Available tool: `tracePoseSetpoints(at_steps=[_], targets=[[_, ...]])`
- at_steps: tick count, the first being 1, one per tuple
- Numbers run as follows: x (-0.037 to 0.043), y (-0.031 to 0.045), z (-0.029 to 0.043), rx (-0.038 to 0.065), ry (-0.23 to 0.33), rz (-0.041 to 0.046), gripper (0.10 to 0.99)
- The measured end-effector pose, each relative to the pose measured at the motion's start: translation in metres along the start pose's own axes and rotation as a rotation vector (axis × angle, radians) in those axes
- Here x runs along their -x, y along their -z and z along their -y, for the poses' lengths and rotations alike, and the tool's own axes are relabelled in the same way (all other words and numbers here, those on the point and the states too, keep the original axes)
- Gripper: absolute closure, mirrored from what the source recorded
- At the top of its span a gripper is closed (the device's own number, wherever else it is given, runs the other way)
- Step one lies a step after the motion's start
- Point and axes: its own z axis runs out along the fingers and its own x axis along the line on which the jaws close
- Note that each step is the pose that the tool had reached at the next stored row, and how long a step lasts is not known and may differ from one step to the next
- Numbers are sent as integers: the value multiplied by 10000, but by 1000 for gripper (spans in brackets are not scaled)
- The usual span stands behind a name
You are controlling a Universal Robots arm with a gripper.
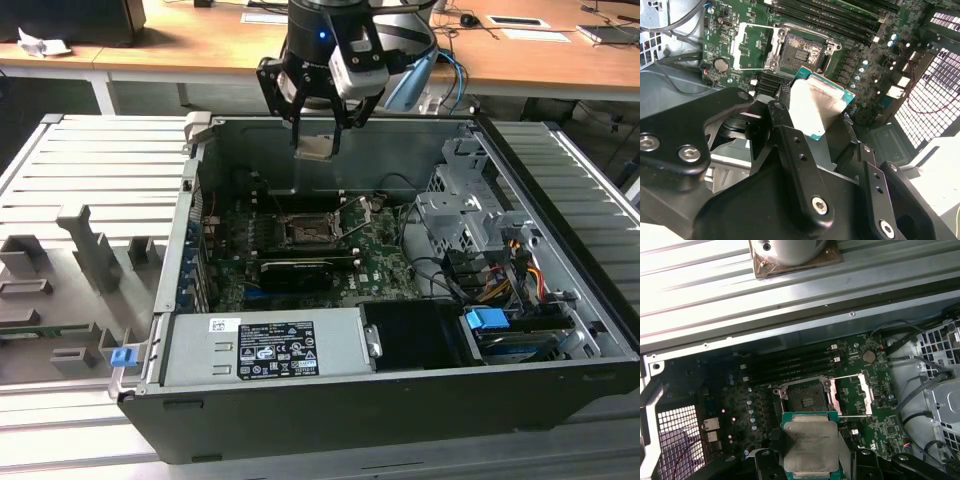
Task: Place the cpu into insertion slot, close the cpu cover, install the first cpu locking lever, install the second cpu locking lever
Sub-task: 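Place the cpu into insertion slot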
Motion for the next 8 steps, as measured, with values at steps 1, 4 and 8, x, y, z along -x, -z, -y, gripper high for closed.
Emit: tracePoseSetpoints(at_steps=[1,4,8], targets=[[0,-4,0,0,0,0,557],[0,-9,1,-2,-26,1,557],[0,-14,1,5,-324,29,557]])
